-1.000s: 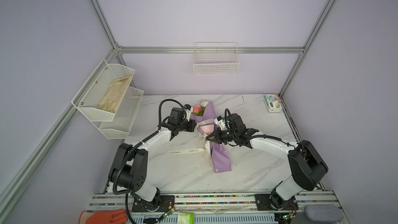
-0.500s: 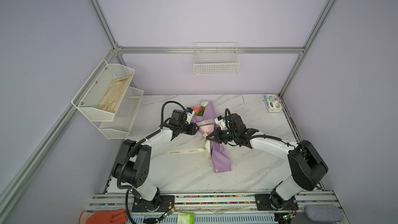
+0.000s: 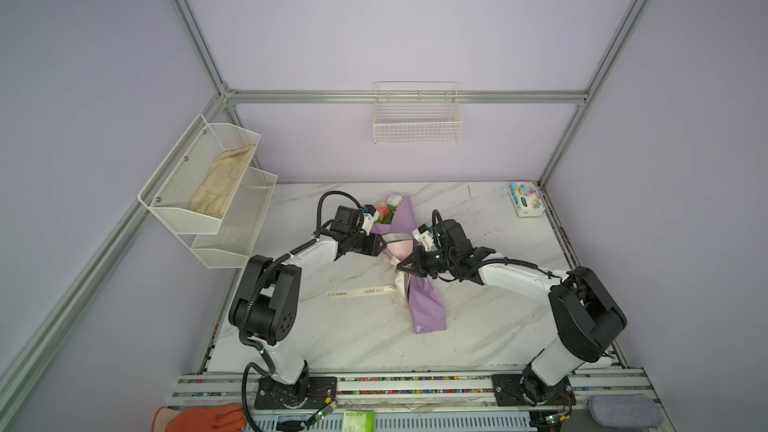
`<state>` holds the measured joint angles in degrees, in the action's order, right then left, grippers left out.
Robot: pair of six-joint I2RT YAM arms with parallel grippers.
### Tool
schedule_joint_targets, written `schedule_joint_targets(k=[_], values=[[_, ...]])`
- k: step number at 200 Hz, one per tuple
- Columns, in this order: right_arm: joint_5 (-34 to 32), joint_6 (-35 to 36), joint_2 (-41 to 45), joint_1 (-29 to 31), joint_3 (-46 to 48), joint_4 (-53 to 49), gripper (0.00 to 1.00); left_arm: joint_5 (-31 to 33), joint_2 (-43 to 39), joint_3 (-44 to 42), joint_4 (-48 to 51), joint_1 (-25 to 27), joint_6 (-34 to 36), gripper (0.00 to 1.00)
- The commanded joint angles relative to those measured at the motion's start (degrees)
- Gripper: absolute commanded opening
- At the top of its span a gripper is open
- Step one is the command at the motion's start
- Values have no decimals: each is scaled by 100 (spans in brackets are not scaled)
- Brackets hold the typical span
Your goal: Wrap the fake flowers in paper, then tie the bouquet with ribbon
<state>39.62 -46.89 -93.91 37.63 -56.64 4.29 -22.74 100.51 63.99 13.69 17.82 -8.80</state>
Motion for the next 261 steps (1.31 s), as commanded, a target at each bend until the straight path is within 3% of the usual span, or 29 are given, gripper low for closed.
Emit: schedule_joint_targets(k=[1, 106, 158, 187, 224, 261], values=[[-17, 31, -17, 25, -144, 6, 1, -317, 112, 640, -209, -60, 160, 43], [-127, 22, 38, 25, -143, -69, 1, -347, -345, 460, -69, -113, 212, 6], [-368, -40, 62, 21, -145, -109, 1, -258, -984, 67, 50, -113, 86, 5], [-561, -106, 65, 17, -248, -113, 1, -235, -1887, -542, 126, -112, -42, 3], [-700, -180, 178, -51, -249, -87, 1, -544, -3627, -1460, 139, -73, -100, 3], [-567, -176, 120, -94, -352, -67, 1, -1344, -4703, -1930, 87, 301, 697, 4]])
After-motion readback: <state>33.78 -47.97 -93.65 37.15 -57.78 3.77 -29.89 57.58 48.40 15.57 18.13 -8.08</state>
